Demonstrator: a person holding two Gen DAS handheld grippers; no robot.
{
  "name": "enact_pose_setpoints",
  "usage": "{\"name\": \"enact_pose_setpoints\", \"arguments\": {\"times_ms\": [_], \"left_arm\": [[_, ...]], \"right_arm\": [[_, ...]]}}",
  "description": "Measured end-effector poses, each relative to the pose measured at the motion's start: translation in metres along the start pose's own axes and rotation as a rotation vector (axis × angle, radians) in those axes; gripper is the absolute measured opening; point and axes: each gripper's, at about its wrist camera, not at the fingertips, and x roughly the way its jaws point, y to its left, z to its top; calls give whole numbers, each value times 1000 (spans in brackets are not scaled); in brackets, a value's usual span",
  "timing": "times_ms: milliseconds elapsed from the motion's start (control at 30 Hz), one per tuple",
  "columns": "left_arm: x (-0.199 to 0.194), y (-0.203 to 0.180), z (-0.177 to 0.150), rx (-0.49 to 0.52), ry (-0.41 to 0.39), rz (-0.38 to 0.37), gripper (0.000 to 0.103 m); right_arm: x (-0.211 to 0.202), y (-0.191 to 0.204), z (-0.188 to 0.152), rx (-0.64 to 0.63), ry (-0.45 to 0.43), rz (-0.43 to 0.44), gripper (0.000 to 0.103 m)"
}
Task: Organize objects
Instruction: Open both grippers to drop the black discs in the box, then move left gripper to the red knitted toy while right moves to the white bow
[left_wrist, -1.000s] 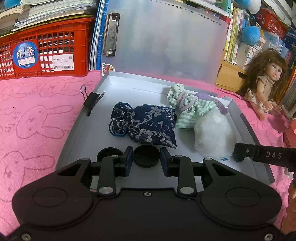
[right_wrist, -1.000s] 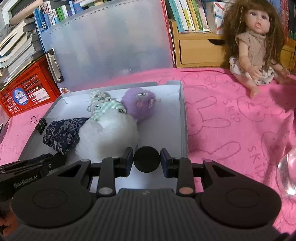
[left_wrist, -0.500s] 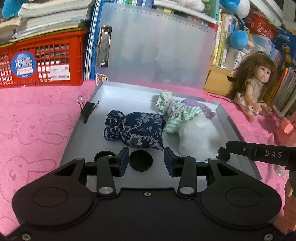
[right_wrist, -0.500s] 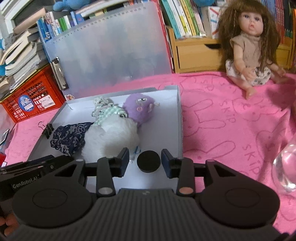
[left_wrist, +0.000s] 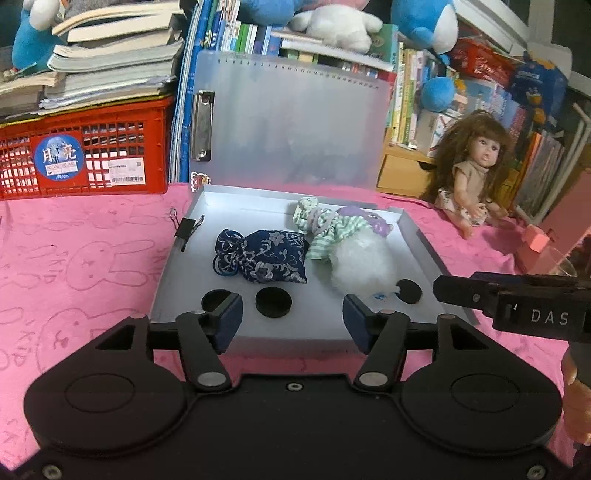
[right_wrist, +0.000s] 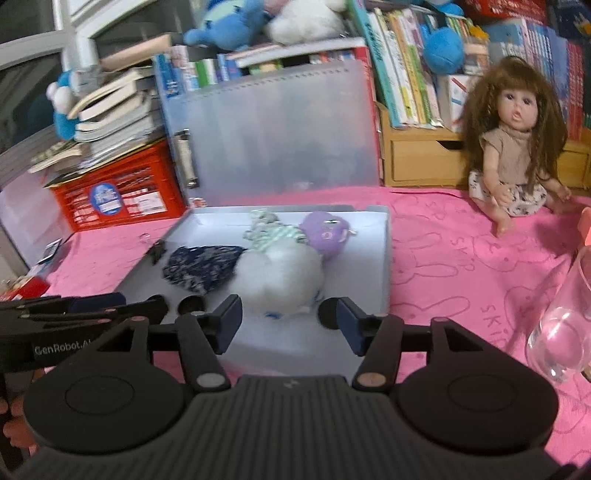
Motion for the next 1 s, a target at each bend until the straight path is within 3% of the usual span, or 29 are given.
{"name": "enact_pose_setpoints", "arguments": {"times_ms": [400, 867, 1000], "left_arm": [[-62, 6, -37, 60, -66, -7, 68], [-110, 23, -91, 108, -91, 37, 75], [-115, 20, -103, 137, -75, 36, 72]], "right_arm": [[-31, 23, -30, -83, -32, 60, 79], [-37, 52, -78, -187, 43, 155, 85], [-39, 59, -90, -211, 56, 201, 87]]}}
